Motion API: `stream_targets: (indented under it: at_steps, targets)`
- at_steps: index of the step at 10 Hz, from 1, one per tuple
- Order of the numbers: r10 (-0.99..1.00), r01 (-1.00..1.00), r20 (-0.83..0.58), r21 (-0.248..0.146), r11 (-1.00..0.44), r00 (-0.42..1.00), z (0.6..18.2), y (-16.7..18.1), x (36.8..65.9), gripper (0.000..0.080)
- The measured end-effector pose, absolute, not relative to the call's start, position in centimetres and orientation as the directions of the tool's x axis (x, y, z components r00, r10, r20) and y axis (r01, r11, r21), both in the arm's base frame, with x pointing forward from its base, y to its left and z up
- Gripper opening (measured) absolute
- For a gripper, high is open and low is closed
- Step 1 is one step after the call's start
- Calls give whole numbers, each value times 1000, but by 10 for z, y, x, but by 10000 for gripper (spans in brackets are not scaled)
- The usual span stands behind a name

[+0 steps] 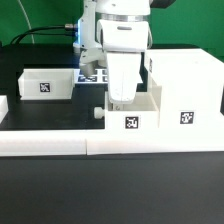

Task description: Assemble drawer

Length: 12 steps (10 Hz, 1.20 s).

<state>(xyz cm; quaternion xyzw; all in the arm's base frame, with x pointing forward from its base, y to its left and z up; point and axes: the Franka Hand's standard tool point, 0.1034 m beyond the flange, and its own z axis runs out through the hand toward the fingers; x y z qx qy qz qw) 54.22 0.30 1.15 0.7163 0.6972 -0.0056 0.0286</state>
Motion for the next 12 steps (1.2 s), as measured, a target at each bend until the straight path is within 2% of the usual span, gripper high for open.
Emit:
stream_targets:
  at_steps: [2,3,12]
  targets:
    - [998,999,-55,31,-33,35,12,3,542,42]
    - [998,999,-58,17,-37,38,12,2,542,42]
    - [997,999,-63,12,-36,37,12,2,541,42]
